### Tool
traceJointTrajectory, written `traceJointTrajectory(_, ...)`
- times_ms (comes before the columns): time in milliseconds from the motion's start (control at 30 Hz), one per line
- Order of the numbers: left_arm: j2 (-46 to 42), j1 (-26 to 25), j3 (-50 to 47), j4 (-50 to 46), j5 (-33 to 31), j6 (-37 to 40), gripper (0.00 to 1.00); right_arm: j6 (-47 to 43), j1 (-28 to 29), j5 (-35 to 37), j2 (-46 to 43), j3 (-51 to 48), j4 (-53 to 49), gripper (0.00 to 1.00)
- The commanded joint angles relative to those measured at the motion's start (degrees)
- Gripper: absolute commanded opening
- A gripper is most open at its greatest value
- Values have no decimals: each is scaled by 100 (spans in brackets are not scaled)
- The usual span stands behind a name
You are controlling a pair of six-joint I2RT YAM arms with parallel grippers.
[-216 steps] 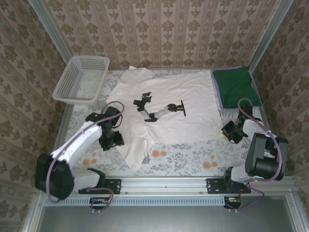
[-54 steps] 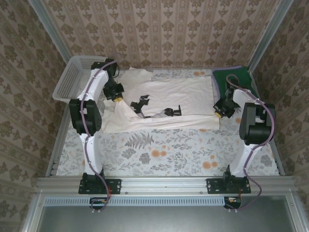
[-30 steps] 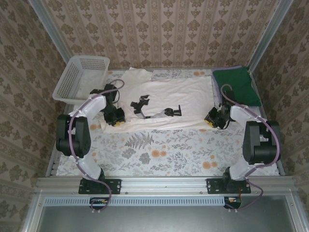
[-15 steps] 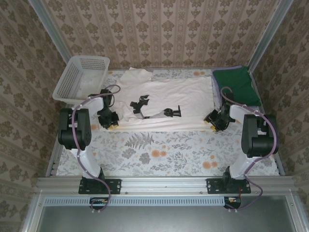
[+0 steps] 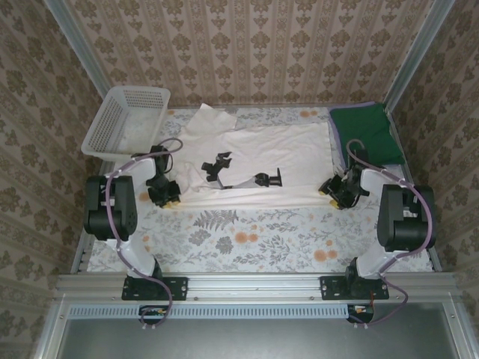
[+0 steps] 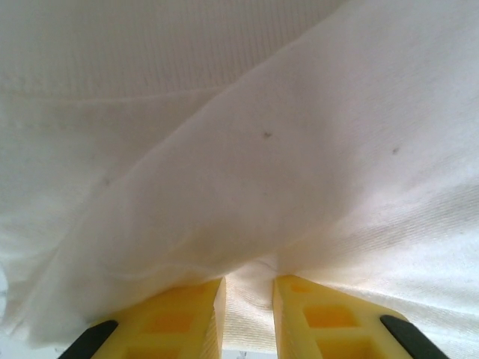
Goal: Fold and stack the t-shirts
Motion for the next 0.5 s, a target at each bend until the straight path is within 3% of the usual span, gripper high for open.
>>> traceJointTrajectory(0, -219, 34, -469, -339, -65, -341, 23, -145, -115, 684, -58, -577, -884, 54)
traceJointTrajectory(467, -1629, 72, -1279, -867, -205, -926, 27, -3, -133, 514, -1238, -1202, -1115, 58)
